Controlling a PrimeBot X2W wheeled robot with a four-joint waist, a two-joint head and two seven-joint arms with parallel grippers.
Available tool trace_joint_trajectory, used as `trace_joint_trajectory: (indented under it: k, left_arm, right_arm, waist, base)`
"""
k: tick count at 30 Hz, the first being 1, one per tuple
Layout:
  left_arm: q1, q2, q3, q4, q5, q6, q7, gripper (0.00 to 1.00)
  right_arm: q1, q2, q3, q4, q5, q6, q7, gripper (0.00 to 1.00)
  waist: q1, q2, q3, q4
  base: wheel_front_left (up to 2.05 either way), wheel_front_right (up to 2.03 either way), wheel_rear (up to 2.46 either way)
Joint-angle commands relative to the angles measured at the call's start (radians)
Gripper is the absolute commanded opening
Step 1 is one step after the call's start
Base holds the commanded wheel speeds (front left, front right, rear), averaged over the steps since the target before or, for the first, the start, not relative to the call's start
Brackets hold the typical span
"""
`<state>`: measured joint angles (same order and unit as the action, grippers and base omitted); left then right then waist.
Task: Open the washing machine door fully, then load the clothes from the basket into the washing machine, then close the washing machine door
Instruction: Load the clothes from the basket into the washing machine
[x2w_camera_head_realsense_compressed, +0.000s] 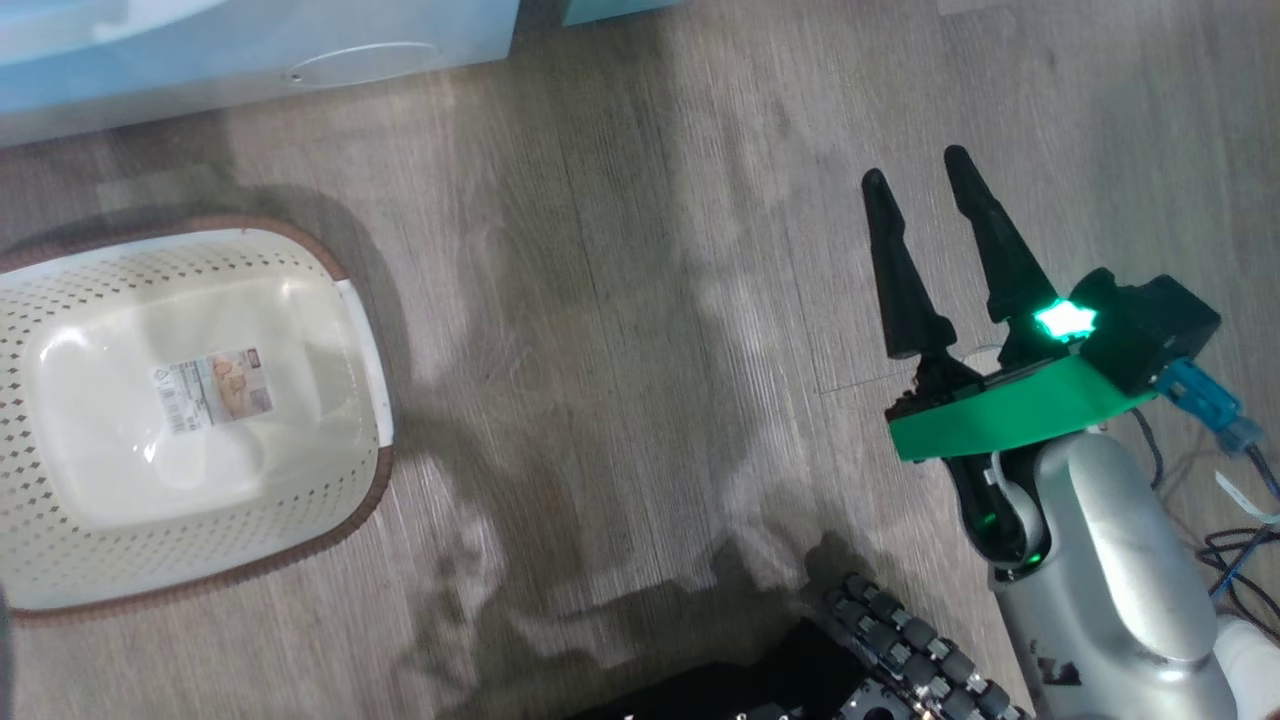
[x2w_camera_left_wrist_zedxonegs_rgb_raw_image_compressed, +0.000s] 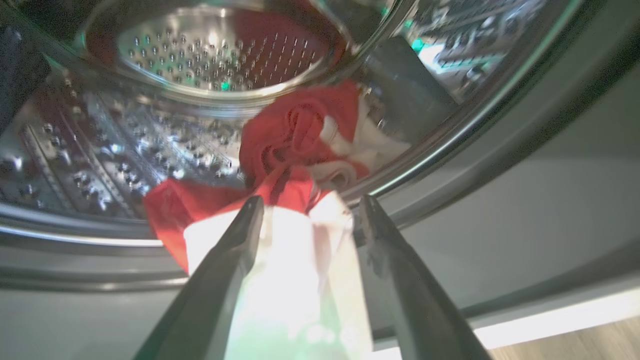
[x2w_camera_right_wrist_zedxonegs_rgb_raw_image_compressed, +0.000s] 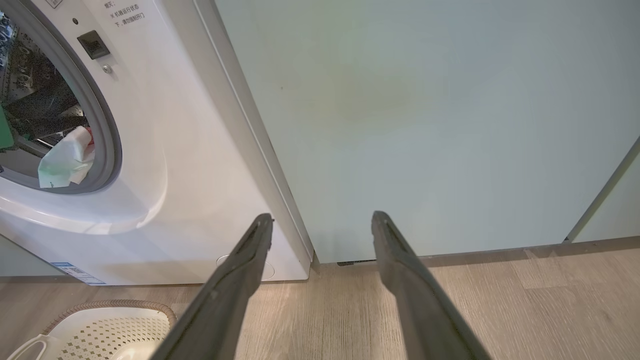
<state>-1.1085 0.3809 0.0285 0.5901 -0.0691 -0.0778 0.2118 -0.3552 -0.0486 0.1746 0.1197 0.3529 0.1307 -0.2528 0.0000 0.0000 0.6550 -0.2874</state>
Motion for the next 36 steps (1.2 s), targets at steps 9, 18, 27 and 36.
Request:
trace_joint_trajectory:
  k: [9,18,27,36]
  left_arm:
    - [-0.102,0.126,-0.043,0.102,0.077,0.010,0.106,1.00]
    - [-0.156,0.136,-0.065,0.209,0.078,0.011,0.202,1.00]
    - [-0.204,0.137,-0.066,0.232,0.048,0.001,0.242,0.00]
    - [-0.282,0.132,-0.051,0.173,0.031,0.052,0.070,0.00]
  right_arm:
    - [0.010,-0.002,0.040,-0.024,0.026,0.000,-0.009,1.00]
    - [0.006,-0.002,0.056,-0.022,0.037,0.000,-0.009,1.00]
    - [0.003,-0.002,0.065,-0.023,0.042,0.000,-0.009,1.00]
    - [-0.005,-0.002,0.078,-0.033,0.053,0.000,-0.009,1.00]
  waist:
    - [0.0000,0.0000,0.009,-0.026]
    - [0.0000,0.0000,0.021,-0.034]
    - [0.0000,0.0000,0.036,-0.043]
    - [0.0000,0.0000,0.081,-0.064]
  base:
    - [0.00,0.00,0.00]
    - [0.00,0.00,0.00]
    - [0.00,0.00,0.00]
    - [0.00,0.00,0.00]
